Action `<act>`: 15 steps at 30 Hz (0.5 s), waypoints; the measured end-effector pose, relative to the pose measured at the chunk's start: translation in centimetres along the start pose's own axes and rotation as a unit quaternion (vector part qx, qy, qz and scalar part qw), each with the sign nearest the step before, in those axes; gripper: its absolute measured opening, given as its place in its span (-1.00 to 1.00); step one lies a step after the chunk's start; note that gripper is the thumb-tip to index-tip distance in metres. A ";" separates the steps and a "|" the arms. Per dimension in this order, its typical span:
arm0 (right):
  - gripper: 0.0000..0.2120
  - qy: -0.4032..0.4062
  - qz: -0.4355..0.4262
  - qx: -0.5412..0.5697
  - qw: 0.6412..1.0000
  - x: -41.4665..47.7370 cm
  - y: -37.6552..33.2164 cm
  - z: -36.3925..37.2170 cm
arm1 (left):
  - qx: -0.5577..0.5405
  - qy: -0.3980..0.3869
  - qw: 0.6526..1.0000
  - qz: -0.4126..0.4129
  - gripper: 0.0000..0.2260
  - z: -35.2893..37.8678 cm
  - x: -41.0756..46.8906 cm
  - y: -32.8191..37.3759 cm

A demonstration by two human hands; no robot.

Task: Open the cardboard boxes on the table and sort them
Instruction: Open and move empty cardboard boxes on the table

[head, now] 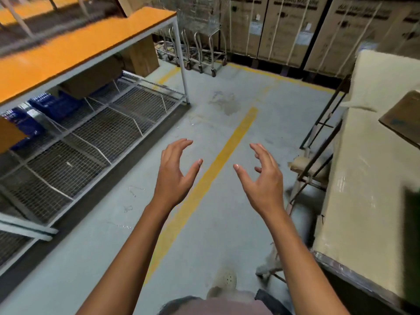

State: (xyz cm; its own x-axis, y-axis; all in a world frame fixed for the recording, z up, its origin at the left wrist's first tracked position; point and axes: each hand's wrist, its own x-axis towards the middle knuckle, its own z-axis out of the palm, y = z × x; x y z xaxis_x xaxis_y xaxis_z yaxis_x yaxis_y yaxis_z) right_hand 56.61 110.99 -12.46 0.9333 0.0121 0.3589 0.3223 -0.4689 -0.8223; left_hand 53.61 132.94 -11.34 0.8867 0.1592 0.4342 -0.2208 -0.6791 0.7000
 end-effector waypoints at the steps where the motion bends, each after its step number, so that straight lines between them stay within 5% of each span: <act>1: -0.39 0.004 0.000 0.001 1.000 1.8 0.3 0.2 | 0.001 -0.002 1.000 0.008 -0.60 0.6 2.0 -0.2; 15: -0.39 0.149 0.086 -0.089 0.981 21.0 6.9 -0.3 | -0.106 -0.151 0.977 0.108 -0.58 16.6 27.2 -3.2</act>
State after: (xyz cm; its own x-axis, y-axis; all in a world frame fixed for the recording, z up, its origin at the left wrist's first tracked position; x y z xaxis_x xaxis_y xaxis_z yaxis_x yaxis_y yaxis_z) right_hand 78.43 107.72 -10.49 0.8750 -0.3265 0.3574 0.1073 -0.5892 -0.8008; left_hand 85.14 127.59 -11.19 0.8826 -0.2107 0.4202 -0.4664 -0.5052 0.7261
